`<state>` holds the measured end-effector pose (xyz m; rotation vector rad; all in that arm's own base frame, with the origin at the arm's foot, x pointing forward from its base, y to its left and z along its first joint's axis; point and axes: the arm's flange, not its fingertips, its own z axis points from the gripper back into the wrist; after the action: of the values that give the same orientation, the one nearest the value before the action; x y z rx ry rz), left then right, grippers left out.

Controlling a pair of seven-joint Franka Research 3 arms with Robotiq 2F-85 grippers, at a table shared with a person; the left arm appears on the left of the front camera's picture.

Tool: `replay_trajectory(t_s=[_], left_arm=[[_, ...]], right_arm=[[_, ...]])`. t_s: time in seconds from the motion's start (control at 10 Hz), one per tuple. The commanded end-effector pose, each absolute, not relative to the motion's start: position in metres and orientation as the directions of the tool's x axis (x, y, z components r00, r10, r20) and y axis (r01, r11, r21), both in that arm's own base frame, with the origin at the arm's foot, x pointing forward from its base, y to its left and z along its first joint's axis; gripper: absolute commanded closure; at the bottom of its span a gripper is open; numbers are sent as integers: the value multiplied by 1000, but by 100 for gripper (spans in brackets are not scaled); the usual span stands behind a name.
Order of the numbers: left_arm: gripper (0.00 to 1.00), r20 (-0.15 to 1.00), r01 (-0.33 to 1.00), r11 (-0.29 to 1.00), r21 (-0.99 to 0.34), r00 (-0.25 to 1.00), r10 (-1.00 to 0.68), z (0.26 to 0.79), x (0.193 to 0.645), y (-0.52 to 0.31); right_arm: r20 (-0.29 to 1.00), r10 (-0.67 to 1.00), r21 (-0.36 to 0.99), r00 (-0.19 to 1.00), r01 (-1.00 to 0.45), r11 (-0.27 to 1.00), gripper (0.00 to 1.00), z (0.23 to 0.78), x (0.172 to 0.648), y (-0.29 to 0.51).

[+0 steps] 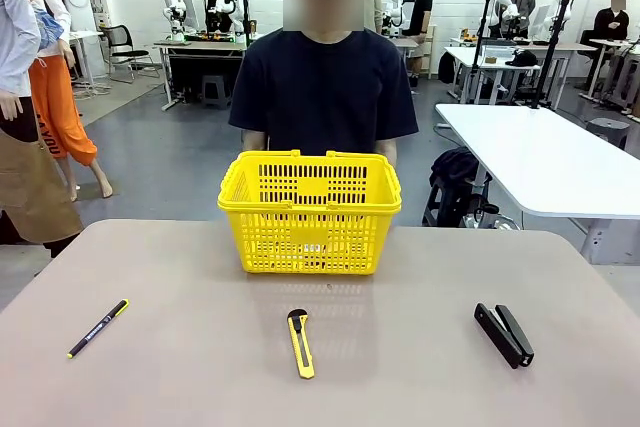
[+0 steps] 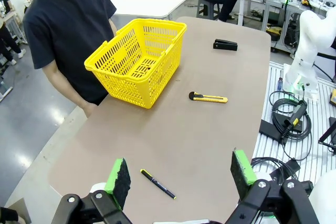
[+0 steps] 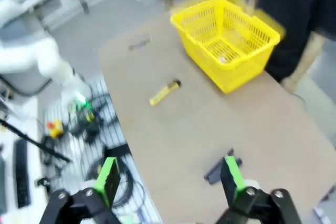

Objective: Place the items the person wants into the basket.
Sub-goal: Pick up the item the person points to and place it in the Market Basket.

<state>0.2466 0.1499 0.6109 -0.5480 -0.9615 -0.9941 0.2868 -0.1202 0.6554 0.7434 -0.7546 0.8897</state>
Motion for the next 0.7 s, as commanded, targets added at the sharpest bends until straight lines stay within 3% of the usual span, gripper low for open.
replay_trajectory(t_s=[0.0, 0.2, 0.6], left_arm=[[0, 877, 892, 451, 45, 180, -444, 610, 246, 151], [0, 877, 892, 451, 45, 180, -444, 610, 246, 151], [0, 877, 892, 451, 45, 180, -444, 610, 246, 151]], right_arm=[[900, 193, 318, 391, -892, 322, 0, 647, 304, -172], [934, 147, 270, 326, -912, 309, 0, 639, 294, -205], [911, 310, 177, 274, -936, 306, 0, 634, 282, -210]])
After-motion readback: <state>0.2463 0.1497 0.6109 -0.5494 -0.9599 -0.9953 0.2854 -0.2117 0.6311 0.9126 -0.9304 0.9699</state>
